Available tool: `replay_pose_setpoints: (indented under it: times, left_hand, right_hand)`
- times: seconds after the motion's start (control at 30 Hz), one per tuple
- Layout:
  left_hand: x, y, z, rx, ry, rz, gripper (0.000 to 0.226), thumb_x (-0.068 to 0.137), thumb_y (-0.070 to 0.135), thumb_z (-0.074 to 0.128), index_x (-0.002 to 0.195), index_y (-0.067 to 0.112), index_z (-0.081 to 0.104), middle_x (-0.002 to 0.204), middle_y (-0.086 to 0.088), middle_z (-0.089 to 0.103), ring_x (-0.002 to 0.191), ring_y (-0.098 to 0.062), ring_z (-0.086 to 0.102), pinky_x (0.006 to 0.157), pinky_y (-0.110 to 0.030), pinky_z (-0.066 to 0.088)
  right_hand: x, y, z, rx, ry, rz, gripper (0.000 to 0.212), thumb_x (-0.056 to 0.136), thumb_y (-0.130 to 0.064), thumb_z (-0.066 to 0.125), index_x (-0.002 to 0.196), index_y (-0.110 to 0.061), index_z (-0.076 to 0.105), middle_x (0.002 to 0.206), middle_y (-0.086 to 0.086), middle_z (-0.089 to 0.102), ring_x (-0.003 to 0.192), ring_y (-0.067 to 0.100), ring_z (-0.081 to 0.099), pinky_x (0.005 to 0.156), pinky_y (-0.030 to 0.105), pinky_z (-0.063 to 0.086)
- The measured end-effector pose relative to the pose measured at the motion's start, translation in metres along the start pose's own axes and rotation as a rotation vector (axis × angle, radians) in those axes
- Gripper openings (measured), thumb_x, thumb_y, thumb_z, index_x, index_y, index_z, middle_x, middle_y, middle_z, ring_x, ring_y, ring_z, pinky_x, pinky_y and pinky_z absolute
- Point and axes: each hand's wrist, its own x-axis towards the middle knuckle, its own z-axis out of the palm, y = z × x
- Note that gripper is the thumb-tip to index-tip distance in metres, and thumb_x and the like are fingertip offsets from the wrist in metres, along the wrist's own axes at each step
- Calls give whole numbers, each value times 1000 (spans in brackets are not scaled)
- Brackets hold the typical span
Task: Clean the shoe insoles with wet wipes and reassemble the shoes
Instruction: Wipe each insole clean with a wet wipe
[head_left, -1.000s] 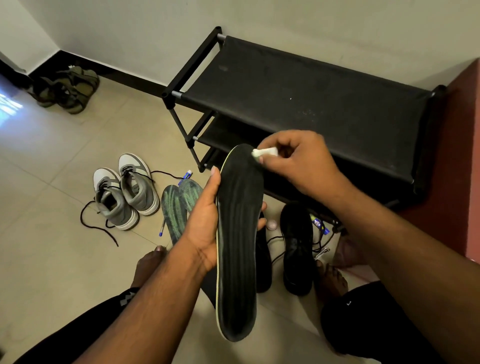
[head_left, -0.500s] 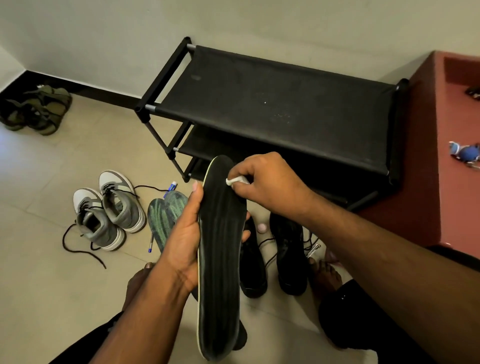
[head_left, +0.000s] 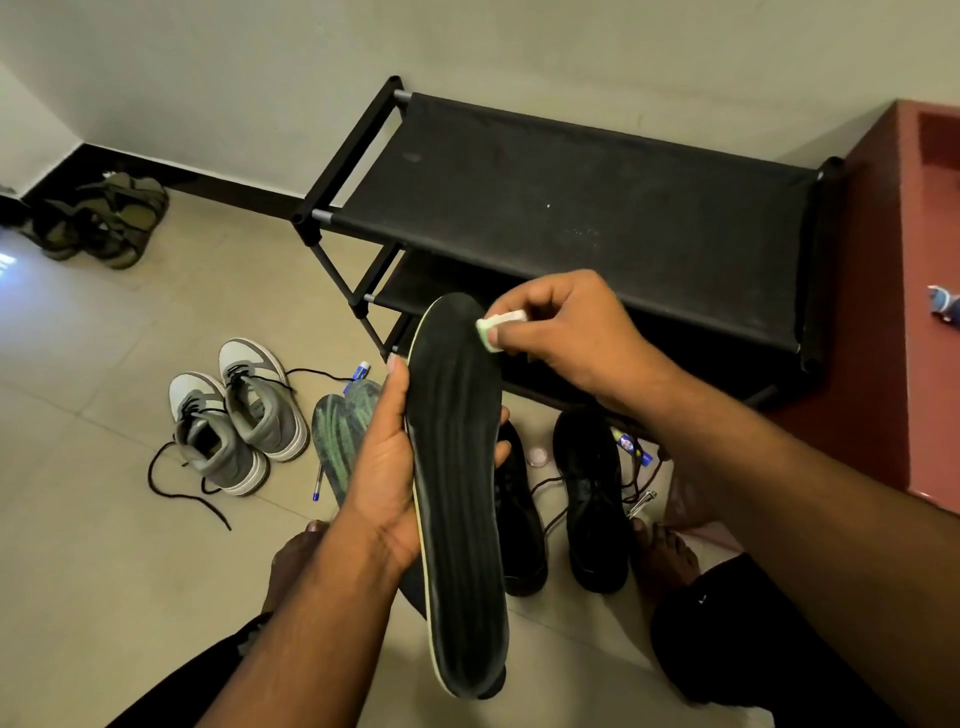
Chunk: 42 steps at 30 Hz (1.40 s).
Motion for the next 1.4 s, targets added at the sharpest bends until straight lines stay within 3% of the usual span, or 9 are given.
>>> replay_pose_setpoints:
  times: [0.2,0.37,0.53,0.63,0.83,0.97,1.1,1.27,1.4]
  left_hand:
    - [-1,-6,9,38,-21,31,65,88,65,47,103,10,78,115,-22,65,100,-29,63,101,-49,44]
    - [2,-12,5,45,4,32,60,86,64,51,113,17,75,126,-16,66,115,-30,62,102,-50,44]
    - [4,-14,3,-9,-8,45,59,91,62,49,113,14,75,124,-17,68,119,-30,62,115,-55,33]
    - [4,-13,3,1,-25,49,62,89,64,50,117,14,73,129,-18,64,123,-31,58,112,-56,37]
    - [3,-10,4,20,-14,59,63,90,65,48,107,12,77,115,-19,66,105,-31,61,100,-51,46]
    - [3,-12,1,20,-26,56,60,93,64,45,110,16,77,126,-14,67,122,-30,61,111,-56,38]
    - [4,-14,0,-38,-31,38,66,92,65,46,107,9,76,118,-18,70,109,-27,69,97,-46,54]
    - [4,-12,2,10,-29,69,65,89,67,43,113,15,76,126,-17,67,120,-29,61,108,-55,41]
    - [6,-8,0,24,-20,58,73,85,71,46,126,14,68,126,-19,66,114,-31,62,98,-50,50]
  right_hand:
    - [-4,8,8,-117,84,81,3,78,-11,76,78,-14,75,69,-6,69,58,-3,63,53,14,48]
    - [-18,7,25,-69,20,79,3,78,-16,76,78,-19,74,73,-2,72,70,11,70,68,35,60]
    - [-30,-1,37,-54,-50,34,5,79,-16,75,78,-20,73,71,-2,70,65,10,69,60,33,59]
    - [-21,4,26,-122,30,61,6,76,-15,77,76,-19,72,69,-8,67,64,2,64,60,22,55]
    - [-12,13,17,-137,124,144,6,75,-11,76,74,-16,72,73,-5,69,73,10,68,69,35,61]
    - [-22,6,27,-136,17,83,4,79,-14,75,78,-18,73,73,-6,69,68,5,66,63,23,57]
    - [-36,-2,43,-86,-148,86,5,79,-12,73,79,-17,72,72,5,71,63,21,70,50,39,59]
    - [-26,0,27,-260,-49,86,3,78,-14,73,80,-16,72,74,-5,68,62,4,65,48,14,49]
    - [-16,10,18,-344,48,128,6,78,-15,73,75,-18,69,74,-9,66,64,1,60,50,13,41]
